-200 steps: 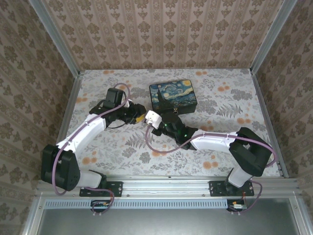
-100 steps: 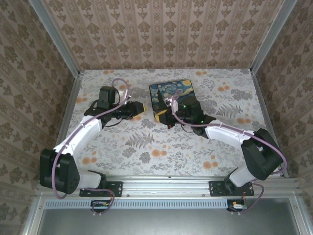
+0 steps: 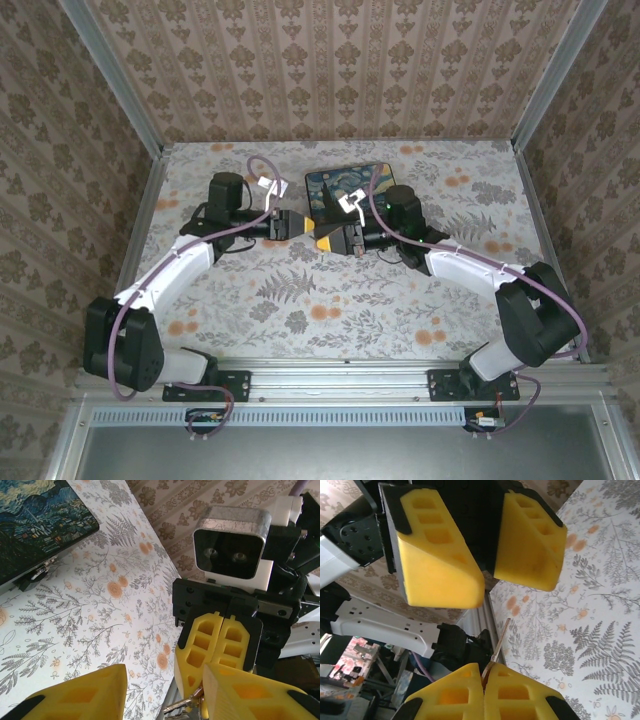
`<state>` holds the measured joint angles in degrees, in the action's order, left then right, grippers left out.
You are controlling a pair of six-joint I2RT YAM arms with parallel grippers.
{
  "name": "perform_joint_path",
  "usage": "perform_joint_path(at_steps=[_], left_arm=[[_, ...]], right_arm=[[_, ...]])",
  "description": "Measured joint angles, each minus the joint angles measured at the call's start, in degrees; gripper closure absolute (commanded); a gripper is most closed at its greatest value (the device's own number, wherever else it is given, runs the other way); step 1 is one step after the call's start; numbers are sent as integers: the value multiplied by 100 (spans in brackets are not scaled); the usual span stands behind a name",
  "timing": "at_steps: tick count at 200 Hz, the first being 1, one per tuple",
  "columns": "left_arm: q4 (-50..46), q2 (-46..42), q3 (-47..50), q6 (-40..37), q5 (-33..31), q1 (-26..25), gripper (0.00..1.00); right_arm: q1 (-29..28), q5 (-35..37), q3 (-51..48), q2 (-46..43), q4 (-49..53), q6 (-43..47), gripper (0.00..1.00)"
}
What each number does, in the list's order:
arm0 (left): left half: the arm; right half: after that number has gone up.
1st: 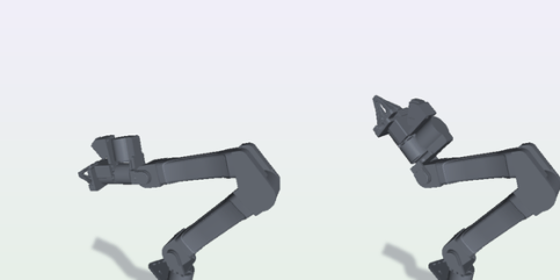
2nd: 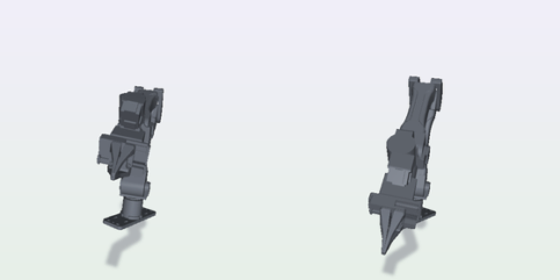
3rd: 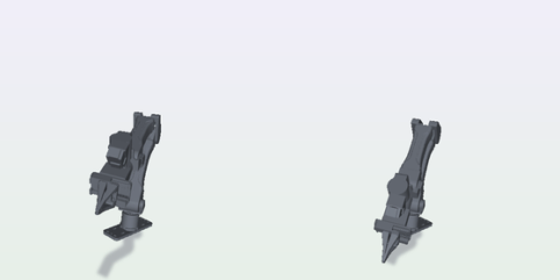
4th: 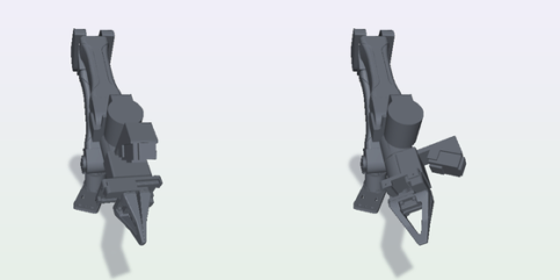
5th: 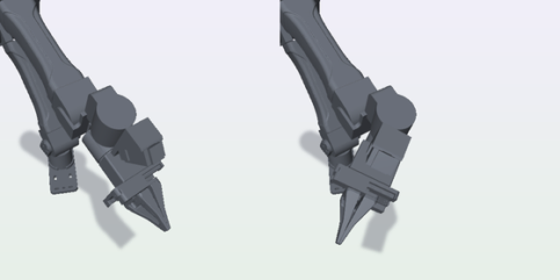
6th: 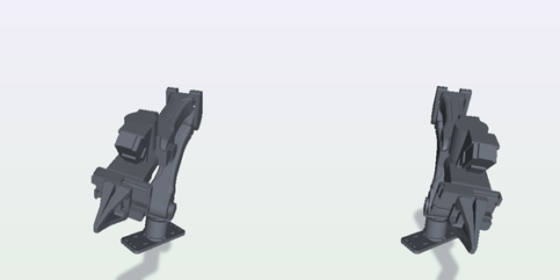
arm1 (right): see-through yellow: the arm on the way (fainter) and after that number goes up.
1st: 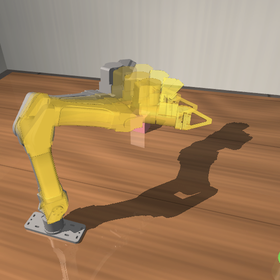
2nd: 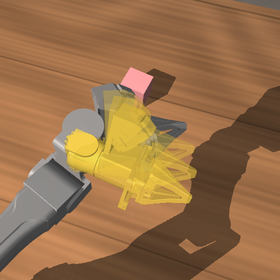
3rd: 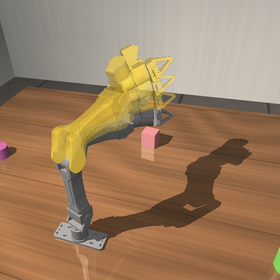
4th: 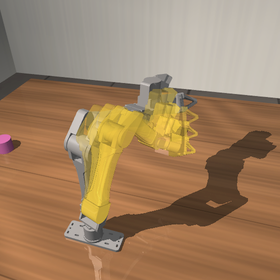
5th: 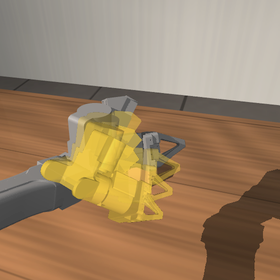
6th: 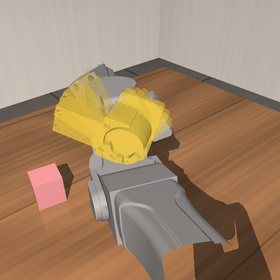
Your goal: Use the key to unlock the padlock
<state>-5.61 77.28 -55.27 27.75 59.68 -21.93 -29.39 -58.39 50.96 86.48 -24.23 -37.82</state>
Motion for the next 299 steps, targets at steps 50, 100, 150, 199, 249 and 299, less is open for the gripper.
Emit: perform_joint_path(at_steps=[50,100,150,199,249,299], left_arm=[[20,-28,4,-59,236,-63,59],[101,-264,39,-52,439,-85,70],[98,-267,42,-59,463,-85,78],[105,-267,44,-55,466,-81,83],[181,-267,50,-15,505,-44,100],[92,-291,50,-44,662,-103,100]], right_arm=[[0,-81,85,37,-184,-210,96],[0,-125,87,42,-459,-291,96],[24,-208,87,42,-566,-293,96],[37,-238,85,48,-691,-293,96],[70,-269,81,70,-778,-291,92],[258,-57,57,131,-476,55,45]])
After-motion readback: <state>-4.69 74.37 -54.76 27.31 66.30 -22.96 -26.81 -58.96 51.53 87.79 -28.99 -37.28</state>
